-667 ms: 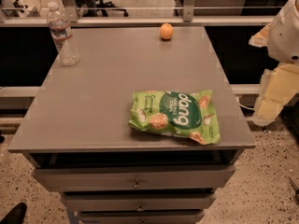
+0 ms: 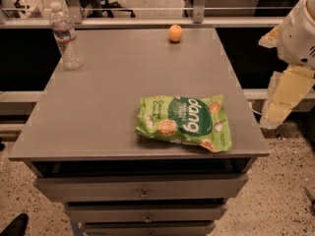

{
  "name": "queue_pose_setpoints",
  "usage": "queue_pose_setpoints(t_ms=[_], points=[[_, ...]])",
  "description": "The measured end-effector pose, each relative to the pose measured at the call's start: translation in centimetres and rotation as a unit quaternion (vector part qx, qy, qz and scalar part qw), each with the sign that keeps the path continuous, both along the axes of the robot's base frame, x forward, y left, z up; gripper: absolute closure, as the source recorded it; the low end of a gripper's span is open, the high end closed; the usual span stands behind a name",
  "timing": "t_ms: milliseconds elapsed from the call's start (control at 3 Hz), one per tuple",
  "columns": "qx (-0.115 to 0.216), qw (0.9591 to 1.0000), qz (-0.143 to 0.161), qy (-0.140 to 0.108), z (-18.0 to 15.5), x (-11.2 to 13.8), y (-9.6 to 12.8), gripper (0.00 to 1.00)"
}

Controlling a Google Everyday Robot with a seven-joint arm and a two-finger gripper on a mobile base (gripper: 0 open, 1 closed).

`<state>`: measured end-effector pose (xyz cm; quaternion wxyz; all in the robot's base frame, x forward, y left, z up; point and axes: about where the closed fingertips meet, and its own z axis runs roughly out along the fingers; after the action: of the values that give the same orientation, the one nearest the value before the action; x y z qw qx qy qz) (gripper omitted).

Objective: Move orange near green rice chip bag

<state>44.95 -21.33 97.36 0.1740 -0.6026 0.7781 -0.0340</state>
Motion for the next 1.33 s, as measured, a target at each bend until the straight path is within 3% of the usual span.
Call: queue_pose_setpoints(t_ms=[333, 667, 1333], points=[[0.044, 0.9987, 0.011, -0.021, -1.1, 4.9, 1.4, 0.00], [0.105, 0.9933, 0.017, -0.046, -3.1, 12.7, 2.9, 0.00], [0.215, 0.9725, 0.013, -0.090, -5.9, 27.1, 6.3, 0.00]])
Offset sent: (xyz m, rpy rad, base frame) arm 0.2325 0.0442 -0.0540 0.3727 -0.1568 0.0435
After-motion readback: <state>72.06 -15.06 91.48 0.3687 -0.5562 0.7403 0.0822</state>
